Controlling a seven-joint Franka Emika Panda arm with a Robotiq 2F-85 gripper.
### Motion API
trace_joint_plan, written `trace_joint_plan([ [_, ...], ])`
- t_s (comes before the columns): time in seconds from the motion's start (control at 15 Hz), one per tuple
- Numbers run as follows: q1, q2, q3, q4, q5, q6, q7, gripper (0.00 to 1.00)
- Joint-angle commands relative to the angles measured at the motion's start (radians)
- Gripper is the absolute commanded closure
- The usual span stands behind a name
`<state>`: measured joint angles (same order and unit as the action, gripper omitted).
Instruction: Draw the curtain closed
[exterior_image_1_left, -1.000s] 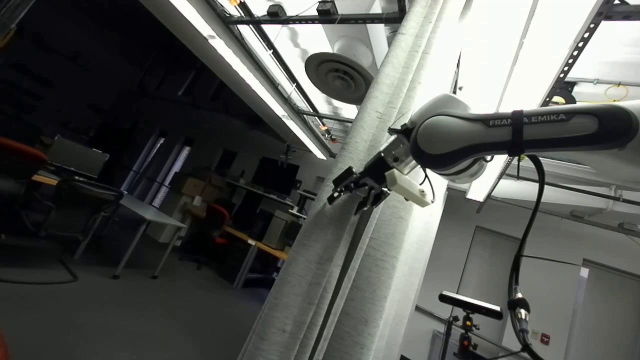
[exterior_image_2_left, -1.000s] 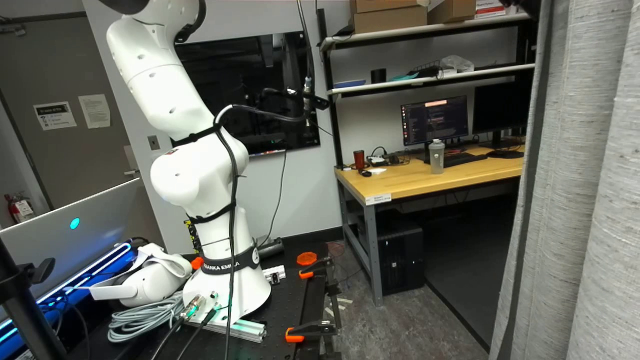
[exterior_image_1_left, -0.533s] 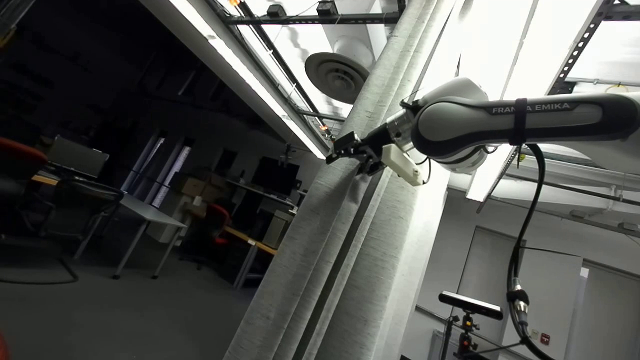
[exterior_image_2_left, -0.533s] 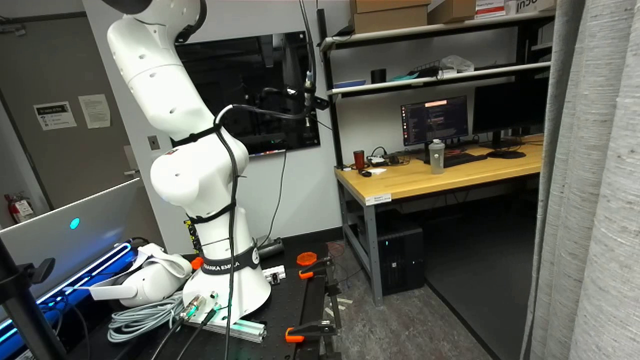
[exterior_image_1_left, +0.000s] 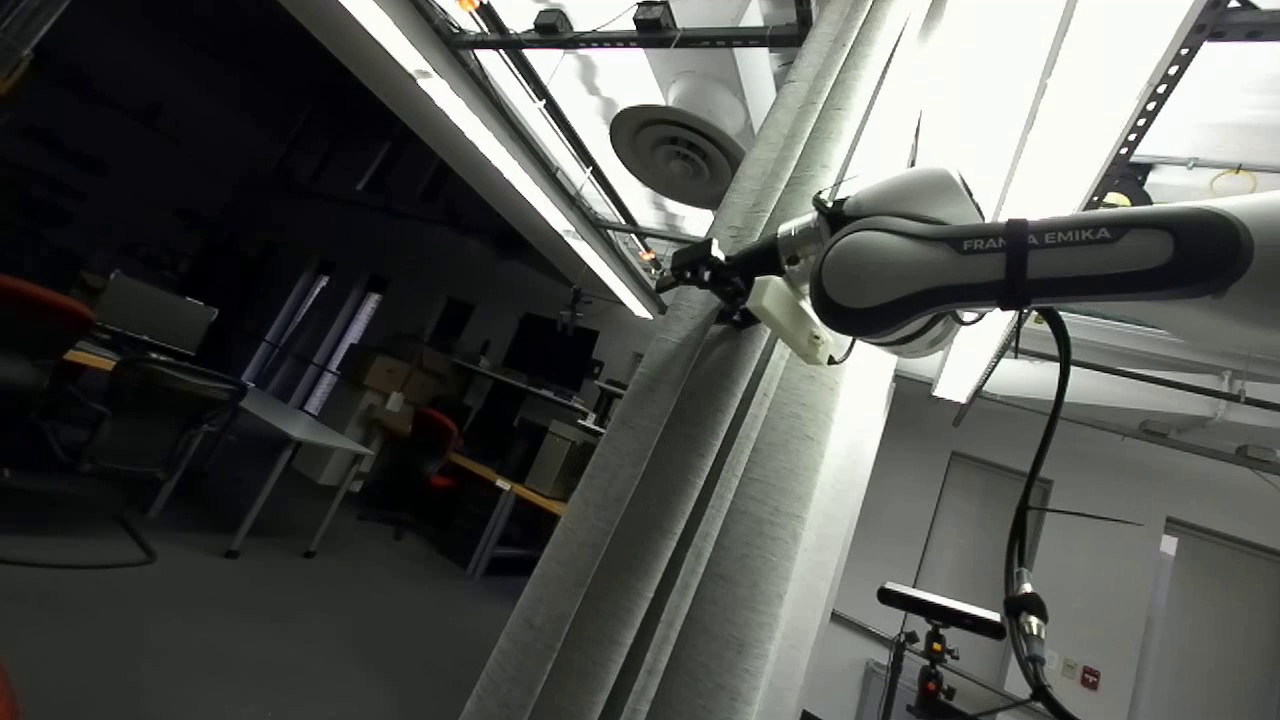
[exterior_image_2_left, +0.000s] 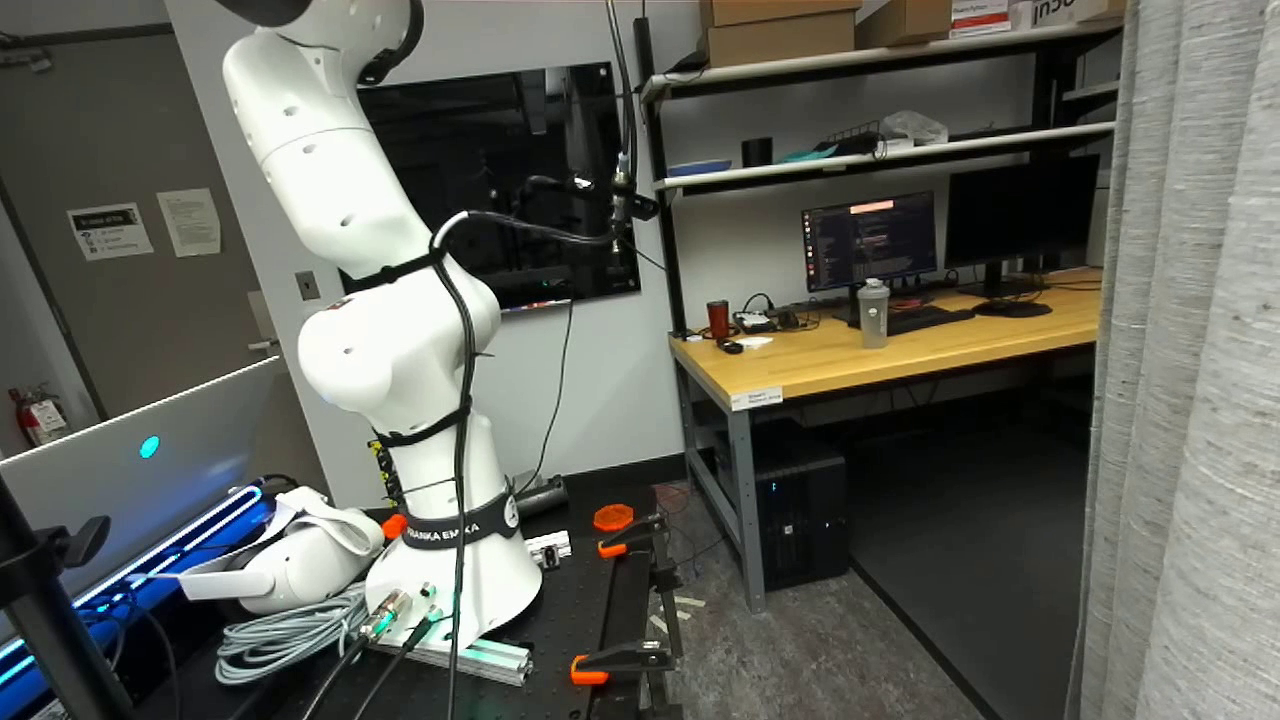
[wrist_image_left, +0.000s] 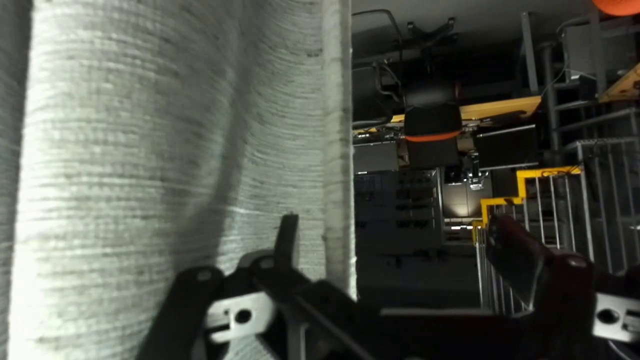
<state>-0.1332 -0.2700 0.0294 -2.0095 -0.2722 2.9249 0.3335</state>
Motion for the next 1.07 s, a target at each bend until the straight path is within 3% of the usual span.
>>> trace_joint_plan([
  [0.0,-0.082,0.030,0.048,0.025,-0.088,0.102,0.114,0.05],
  [0.4,-0.217,0.045,0.130,0.034,-0.197,0.212,0.254,0.04],
  [0.67,-0.273,0.052,0.179,0.035,-0.207,0.269,0.295,0.03],
  [0.73,-0.273,0.053,0.185,0.033,-0.195,0.275,0.293,0.10],
  [0.8,-0.260,0.055,0.184,0.028,-0.180,0.274,0.289,0.29],
  [1.0,-0.227,0.062,0.179,0.022,-0.161,0.258,0.271,0.55],
])
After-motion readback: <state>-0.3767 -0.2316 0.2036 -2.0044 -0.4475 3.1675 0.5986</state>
